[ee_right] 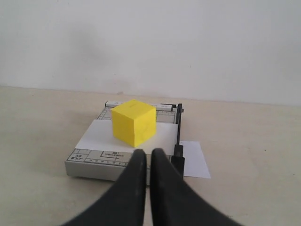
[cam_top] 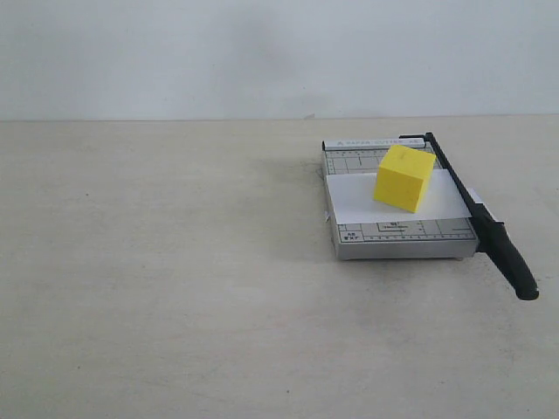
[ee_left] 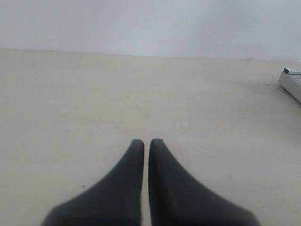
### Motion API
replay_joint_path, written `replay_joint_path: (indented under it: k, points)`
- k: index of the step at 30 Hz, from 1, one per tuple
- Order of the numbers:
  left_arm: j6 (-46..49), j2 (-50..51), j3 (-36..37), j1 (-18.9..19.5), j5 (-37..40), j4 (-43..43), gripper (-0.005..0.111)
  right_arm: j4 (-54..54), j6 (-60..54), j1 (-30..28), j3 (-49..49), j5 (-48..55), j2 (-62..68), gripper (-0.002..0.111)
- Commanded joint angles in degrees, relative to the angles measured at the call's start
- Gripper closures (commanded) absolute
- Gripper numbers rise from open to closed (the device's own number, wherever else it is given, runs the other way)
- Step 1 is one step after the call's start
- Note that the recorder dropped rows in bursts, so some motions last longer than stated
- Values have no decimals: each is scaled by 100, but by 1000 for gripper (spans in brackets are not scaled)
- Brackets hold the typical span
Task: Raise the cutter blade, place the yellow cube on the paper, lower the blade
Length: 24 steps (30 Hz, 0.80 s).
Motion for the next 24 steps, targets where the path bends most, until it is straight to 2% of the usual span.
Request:
replay_joint_path:
  k: [1, 24]
  points:
    - [10, -22, 14, 22, -86, -47, 102, -15, -240, -4, 29, -63, -26, 104]
    - [10, -22, 14, 22, -86, -47, 102, -28, -1063, -4, 29, -32, -26, 104]
